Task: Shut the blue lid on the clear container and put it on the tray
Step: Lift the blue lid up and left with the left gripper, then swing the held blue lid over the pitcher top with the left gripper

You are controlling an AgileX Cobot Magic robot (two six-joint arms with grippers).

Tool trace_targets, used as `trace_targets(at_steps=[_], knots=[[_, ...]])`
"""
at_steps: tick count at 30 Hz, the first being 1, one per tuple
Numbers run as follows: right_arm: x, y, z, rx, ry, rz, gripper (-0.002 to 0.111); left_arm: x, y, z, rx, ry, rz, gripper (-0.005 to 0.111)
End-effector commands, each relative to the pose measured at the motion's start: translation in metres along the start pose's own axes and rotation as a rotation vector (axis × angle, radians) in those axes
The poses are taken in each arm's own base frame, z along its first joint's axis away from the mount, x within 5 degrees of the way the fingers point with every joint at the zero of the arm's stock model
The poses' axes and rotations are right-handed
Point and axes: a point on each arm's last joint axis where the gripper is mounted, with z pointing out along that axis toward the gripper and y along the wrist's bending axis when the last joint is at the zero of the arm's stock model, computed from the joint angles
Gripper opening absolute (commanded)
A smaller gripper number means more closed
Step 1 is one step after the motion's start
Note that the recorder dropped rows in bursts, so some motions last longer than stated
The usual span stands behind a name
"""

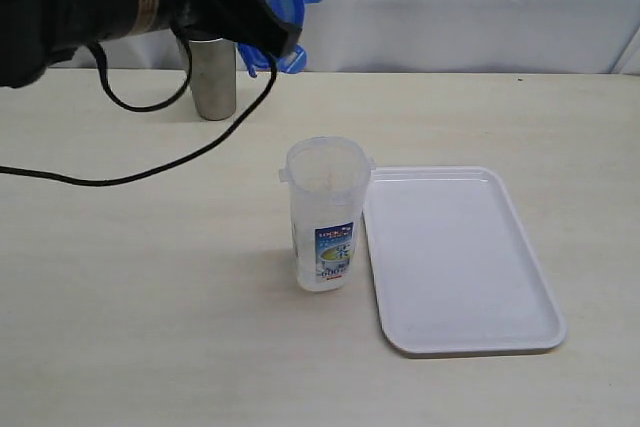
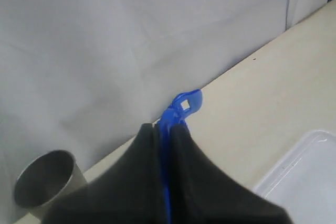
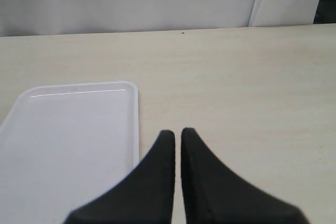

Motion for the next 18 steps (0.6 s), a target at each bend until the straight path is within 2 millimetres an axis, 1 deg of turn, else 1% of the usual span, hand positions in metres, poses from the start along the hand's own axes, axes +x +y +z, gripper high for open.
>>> trace_targets(at_steps=[1,6,8,11,14,16,17,18], knots=[[-0.001,0.000,0.000,0.003,-0.016,0.000,0.004,-0.007,-0.019,-0.006,-0.032,-0.016,0.161,0.000],[-0.001,0.000,0.000,0.003,-0.016,0.000,0.004,-0.012,-0.032,-0.011,-0.070,-0.024,0.304,0.000],[-0.001,0.000,0.000,0.003,-0.016,0.000,0.004,-0.013,-0.032,-0.012,-0.108,-0.016,0.358,0.000],[-0.001,0.000,0.000,0.003,-0.016,0.000,0.004,-0.010,-0.027,-0.013,-0.161,0.027,0.348,0.000],[-0.001,0.000,0.000,0.003,-0.016,0.000,0.004,-0.002,-0.025,-0.013,-0.189,0.066,0.384,0.000],[-0.001,0.000,0.000,0.003,-0.016,0.000,0.004,0.007,-0.026,-0.013,-0.186,0.094,0.430,0.000],[-0.001,0.000,0.000,0.003,-0.016,0.000,0.004,0.015,-0.027,-0.011,-0.186,0.124,0.479,0.000],[-0.001,0.000,0.000,0.003,-0.016,0.000,0.004,0.017,-0.028,-0.011,-0.184,0.132,0.495,0.000]])
